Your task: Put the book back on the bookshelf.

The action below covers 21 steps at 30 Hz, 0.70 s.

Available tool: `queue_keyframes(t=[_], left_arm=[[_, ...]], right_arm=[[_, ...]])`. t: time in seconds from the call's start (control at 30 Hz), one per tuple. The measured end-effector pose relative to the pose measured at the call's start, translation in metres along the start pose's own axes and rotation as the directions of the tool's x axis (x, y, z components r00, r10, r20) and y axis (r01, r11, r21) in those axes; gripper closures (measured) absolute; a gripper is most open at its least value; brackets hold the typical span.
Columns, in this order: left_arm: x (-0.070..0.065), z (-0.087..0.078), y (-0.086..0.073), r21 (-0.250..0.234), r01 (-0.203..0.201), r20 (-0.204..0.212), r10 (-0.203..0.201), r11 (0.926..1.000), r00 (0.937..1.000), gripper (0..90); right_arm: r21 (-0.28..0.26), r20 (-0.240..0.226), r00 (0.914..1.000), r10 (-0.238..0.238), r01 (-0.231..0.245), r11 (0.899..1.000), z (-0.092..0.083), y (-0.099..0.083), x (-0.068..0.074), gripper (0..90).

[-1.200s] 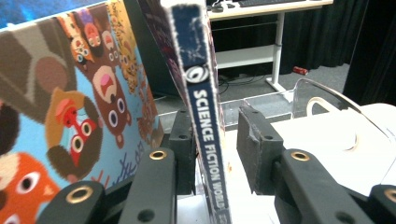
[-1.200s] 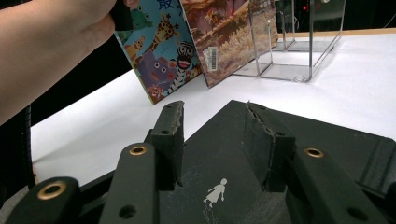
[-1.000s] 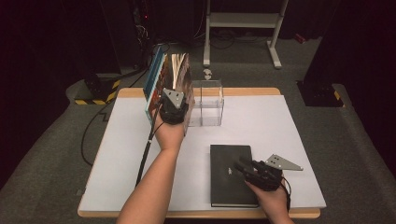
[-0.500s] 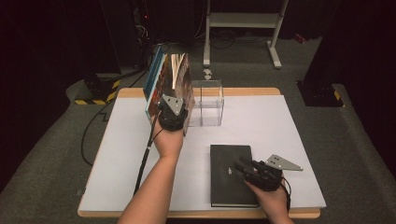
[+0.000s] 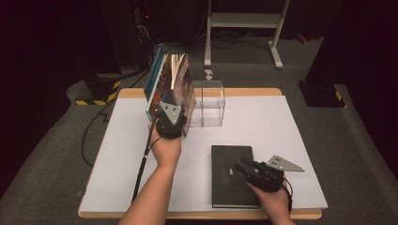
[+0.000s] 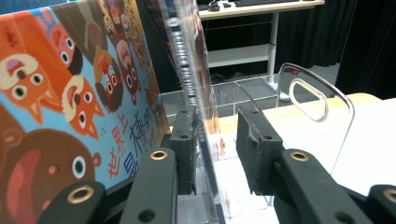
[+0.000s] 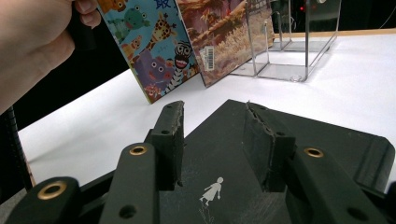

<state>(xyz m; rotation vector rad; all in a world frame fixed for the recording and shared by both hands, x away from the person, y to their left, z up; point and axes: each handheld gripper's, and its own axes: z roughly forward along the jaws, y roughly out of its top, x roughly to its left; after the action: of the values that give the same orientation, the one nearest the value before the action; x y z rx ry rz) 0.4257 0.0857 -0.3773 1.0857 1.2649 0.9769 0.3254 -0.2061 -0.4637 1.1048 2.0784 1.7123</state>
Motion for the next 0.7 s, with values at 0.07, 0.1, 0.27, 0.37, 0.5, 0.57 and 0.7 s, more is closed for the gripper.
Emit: queue_keyframes(t=[0.07,0.1,0.27,0.37,0.5,0.57,0.7], left_arm=[[0.001,-0.002,0.0,0.002,0.002,0.005,-0.002,1.0,1.0,68.3],[0.0,-0.004,-0.001,-0.001,0.004,0.007,-0.004,1.0,1.0,68.3],[0.003,-0.011,-0.006,0.011,-0.01,0.02,0.009,0.9999,0.9997,68.2],[0.004,-0.016,-0.011,0.016,-0.012,0.031,0.012,0.9998,0.9994,67.8],[0.008,-0.024,-0.017,0.034,0.007,0.051,-0.008,0.9994,0.9987,66.9],[0.009,-0.029,-0.021,0.04,0.012,0.063,-0.014,0.9991,0.9979,66.8],[0.008,-0.038,-0.029,0.057,0.019,0.097,-0.025,0.9982,0.995,65.7]], right_arm=[[0.0,0.0,1.0,-0.001,0.001,1.0,0.0,0.0,0.0,57.9],[0.001,0.001,1.0,-0.001,0.001,1.0,0.0,0.0,0.0,57.9],[-0.001,0.004,1.0,0.001,-0.001,1.0,-0.001,0.0,-0.001,58.0],[0.0,0.005,1.0,0.0,0.0,1.0,-0.001,0.0,-0.001,58.0],[0.003,0.005,1.0,-0.006,0.006,1.0,0.0,0.0,0.0,58.0],[0.003,0.006,1.0,-0.006,0.006,1.0,0.0,0.0,0.0,58.0],[0.007,0.006,0.9999,-0.011,0.011,1.0,0.001,-0.001,0.0,58.0]])
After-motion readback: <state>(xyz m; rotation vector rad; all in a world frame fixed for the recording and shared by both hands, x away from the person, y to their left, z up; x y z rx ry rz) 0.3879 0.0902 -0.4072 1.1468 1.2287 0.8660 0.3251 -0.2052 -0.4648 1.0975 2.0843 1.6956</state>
